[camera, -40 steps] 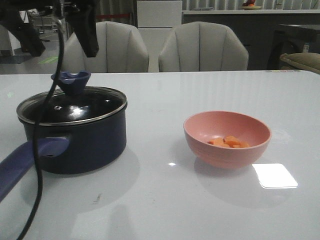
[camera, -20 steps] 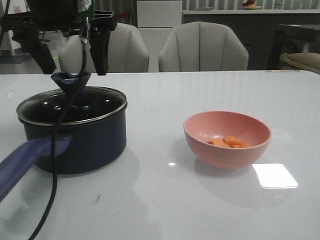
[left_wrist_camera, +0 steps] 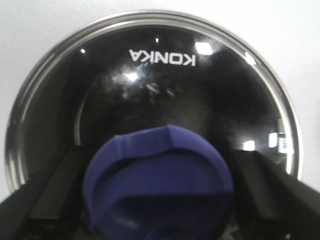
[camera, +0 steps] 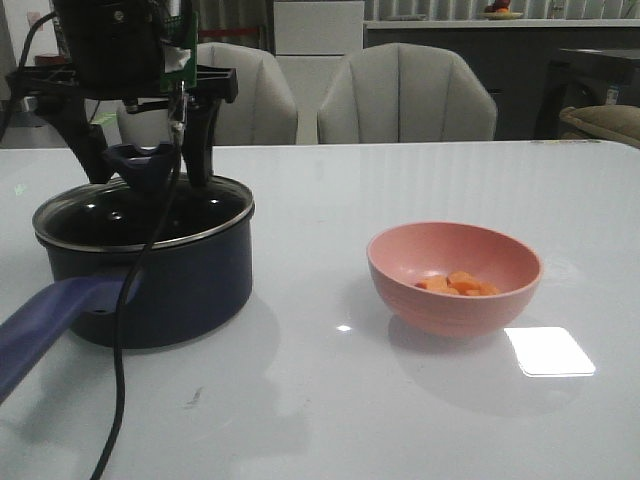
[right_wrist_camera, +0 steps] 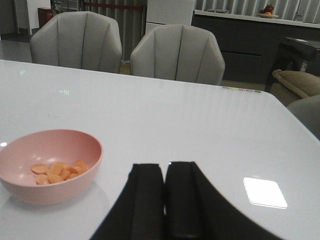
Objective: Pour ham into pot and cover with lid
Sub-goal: 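Lower the left gripper onto the purple lid knob and grasp it, then lift the glass lid off the saucepan and set it aside with the left gripper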
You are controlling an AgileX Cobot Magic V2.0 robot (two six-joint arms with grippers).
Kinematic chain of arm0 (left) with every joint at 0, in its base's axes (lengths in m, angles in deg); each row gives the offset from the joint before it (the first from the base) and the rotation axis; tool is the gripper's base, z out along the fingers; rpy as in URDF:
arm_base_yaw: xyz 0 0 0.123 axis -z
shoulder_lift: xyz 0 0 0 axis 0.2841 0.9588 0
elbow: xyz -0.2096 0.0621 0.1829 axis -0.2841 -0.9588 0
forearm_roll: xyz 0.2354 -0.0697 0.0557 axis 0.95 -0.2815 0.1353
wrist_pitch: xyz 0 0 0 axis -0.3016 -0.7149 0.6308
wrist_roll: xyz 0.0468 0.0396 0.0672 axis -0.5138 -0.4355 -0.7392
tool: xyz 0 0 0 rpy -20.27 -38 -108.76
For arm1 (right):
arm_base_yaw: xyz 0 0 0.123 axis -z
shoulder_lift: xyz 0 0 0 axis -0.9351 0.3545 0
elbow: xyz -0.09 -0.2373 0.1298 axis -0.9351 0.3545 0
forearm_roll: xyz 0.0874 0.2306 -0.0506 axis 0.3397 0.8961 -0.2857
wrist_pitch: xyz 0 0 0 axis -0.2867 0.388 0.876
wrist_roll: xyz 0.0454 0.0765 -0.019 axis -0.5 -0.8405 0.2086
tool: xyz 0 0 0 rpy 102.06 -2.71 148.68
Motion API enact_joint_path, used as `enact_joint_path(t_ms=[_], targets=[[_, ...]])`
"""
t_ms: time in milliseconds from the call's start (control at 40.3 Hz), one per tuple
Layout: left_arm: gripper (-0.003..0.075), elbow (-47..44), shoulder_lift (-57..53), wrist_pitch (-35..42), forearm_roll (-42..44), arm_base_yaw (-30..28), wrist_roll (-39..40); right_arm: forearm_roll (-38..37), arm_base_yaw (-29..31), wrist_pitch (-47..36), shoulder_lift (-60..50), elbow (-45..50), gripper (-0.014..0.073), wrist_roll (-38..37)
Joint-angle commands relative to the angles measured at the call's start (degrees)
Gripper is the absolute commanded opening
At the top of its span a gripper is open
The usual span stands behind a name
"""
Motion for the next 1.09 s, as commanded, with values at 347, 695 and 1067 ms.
enact_joint_path(t_ms=[347,695,1067], targets=[[0.0365,1.87,-2.99,0.69,-0.2,-0.15,0.72,-0.26,0.38,-4.66,-1.17,-0.59,0.0147,0.07],[0.0365,1.92,-7.66,-1.26,-1.04,-1.11,-5.87,-0.26,0.38,-4.66,-1.17,-0.59,0.0147,0.07],[0.0365,-0.02,-14.7,-3.84,1.75,-11.05,-12.18,-0.26,0.38,-4.66,-1.17,-0.59,0.0147,0.07]])
